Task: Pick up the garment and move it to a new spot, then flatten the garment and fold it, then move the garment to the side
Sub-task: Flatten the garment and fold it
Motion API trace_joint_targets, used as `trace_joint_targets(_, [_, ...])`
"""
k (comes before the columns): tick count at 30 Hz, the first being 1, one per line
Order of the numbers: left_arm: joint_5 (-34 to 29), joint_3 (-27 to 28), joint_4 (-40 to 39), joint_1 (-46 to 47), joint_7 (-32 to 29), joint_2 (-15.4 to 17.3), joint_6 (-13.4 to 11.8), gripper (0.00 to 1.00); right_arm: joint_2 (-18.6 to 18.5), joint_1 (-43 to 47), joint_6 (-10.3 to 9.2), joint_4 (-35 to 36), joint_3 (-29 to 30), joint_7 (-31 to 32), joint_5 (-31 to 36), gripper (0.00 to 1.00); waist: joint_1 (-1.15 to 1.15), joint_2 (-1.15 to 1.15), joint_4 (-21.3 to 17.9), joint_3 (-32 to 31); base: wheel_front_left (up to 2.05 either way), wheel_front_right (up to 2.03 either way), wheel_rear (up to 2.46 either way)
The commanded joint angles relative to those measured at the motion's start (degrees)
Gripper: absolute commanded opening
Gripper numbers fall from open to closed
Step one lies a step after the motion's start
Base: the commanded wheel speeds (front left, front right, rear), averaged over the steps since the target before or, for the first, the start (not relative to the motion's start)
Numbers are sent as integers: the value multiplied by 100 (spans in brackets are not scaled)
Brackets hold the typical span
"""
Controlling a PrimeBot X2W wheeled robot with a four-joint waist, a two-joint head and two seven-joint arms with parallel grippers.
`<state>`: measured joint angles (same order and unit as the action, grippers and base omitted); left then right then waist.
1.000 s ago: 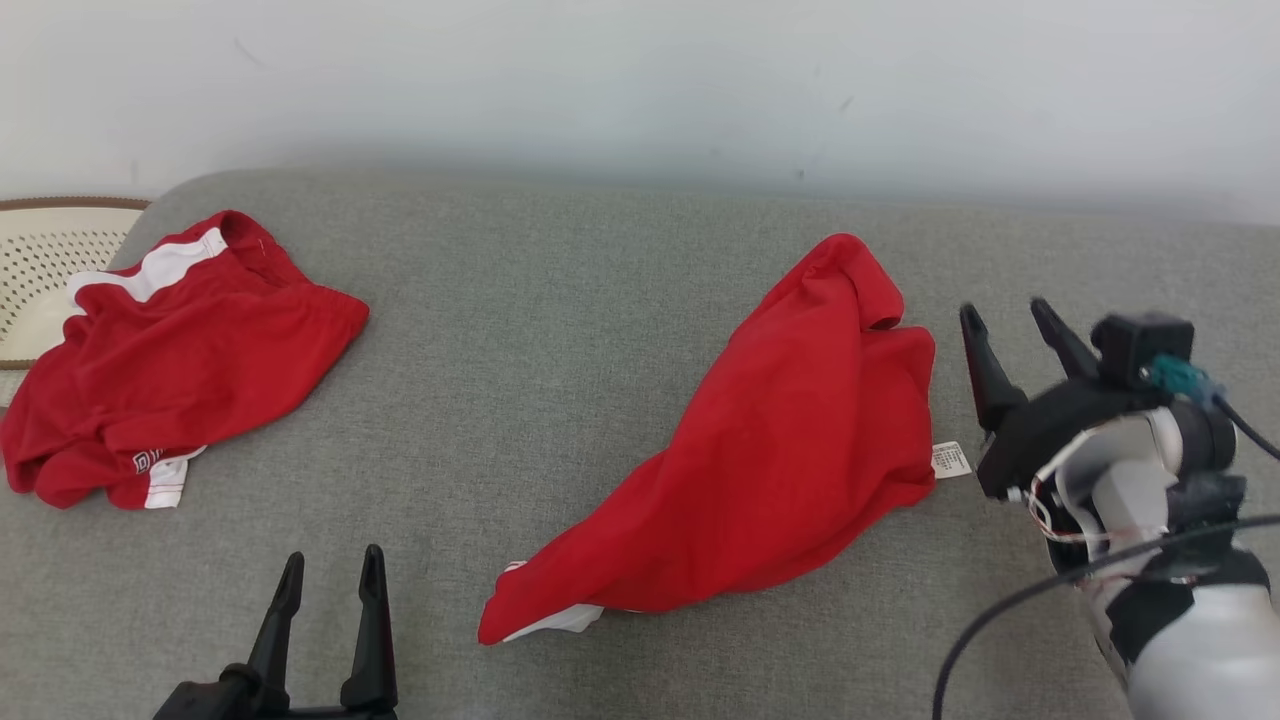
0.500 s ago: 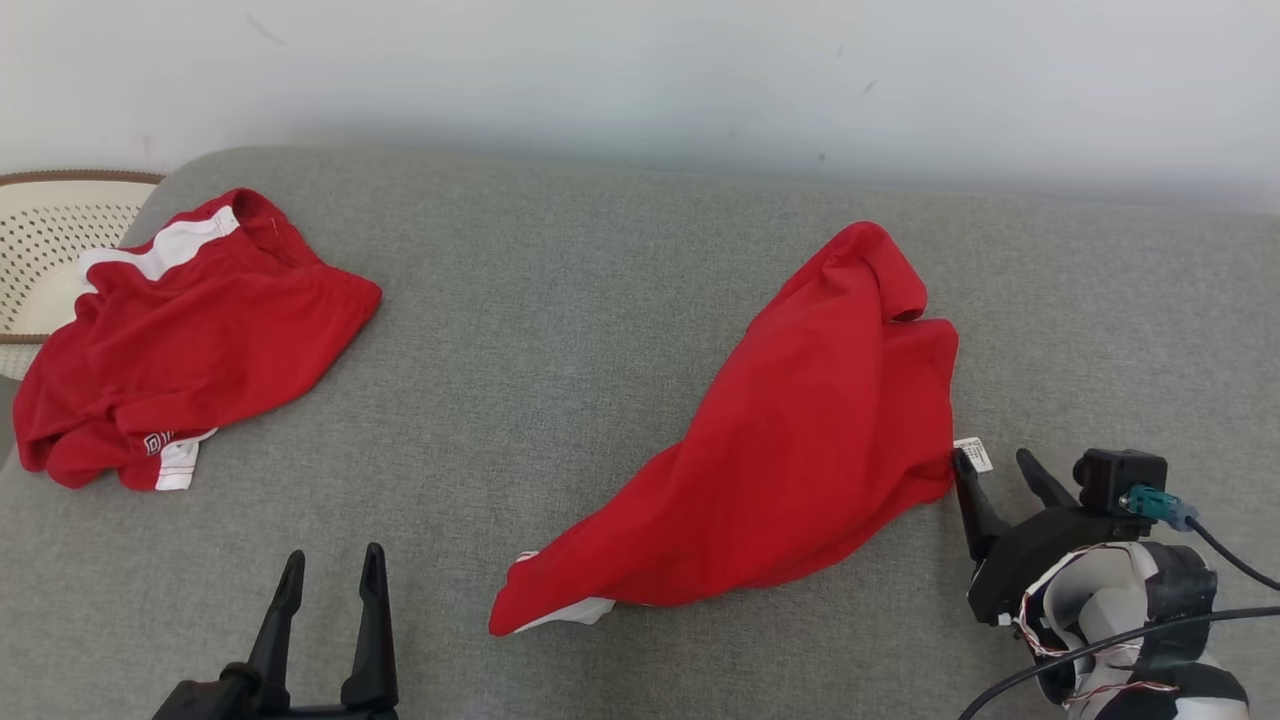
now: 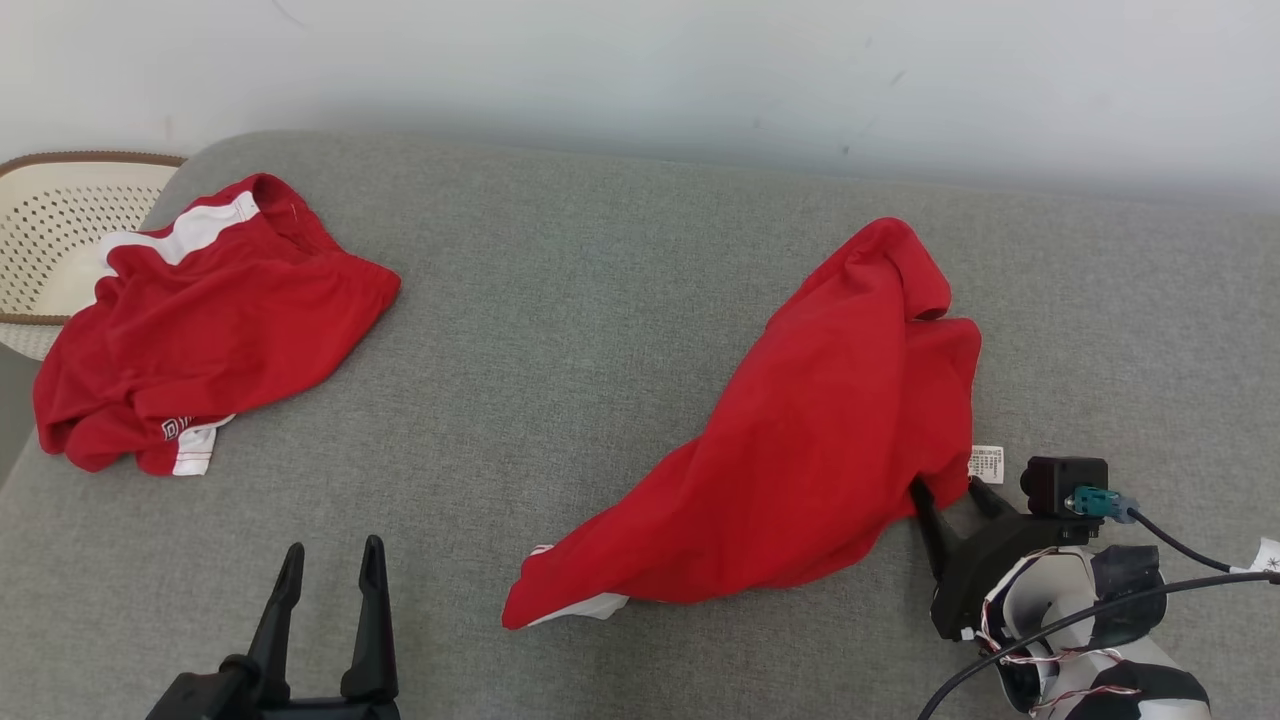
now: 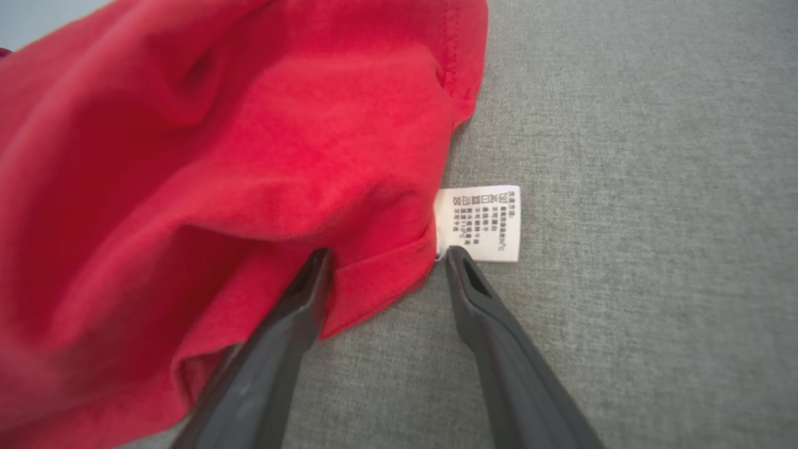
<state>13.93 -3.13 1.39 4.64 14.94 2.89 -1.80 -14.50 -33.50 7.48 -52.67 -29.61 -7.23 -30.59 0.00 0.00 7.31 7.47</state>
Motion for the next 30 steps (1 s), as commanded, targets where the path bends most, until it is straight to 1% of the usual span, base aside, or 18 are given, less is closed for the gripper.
trace_joint_targets(1, [8,14,15,-9,34,0,-20,100,44,31,3,-26,-57,7,-26,0,0,0,7,-9,0,0,0])
trace_joint_targets(8, [26,45,45,-121,34,0,-34,100,-50,62,3,204,-17,-256,-110,0,0,0,-57,-127,0,0,0])
trace_joint_targets(13, [40,42,38,-186,34,0,-67,100,-164,310,3,758,150,-379,-52,0,0,0,-161,-230,0,0,0])
trace_joint_targets(16, [44,1,5,-263,34,1,-99,100,-199,519,3,1092,275,-300,20,0,0,0,-199,-274,0,0,0])
trace_joint_targets(19, [52,-13,-31,-297,35,0,-134,100,-234,923,3,1721,550,-112,195,0,0,0,-259,-320,0,0,0])
trace_joint_targets(21, [56,-9,-28,-346,34,0,-140,100,-201,1284,3,2235,760,151,330,0,0,0,-289,-341,0,0,0])
trace_joint_targets(25, [70,-12,-29,-376,34,-1,-143,100,-103,2075,3,3458,1309,849,742,0,0,0,-327,-371,0,0,0])
trace_joint_targets(29, [83,3,-24,-385,34,1,-140,100,181,2903,3,4733,1741,1703,1089,0,0,0,-360,-381,0,0,0])
trace_joint_targets(30, [89,4,-25,-388,34,-1,-139,100,243,3048,3,5012,1825,1871,1160,41,0,0,-368,-376,0,0,0])
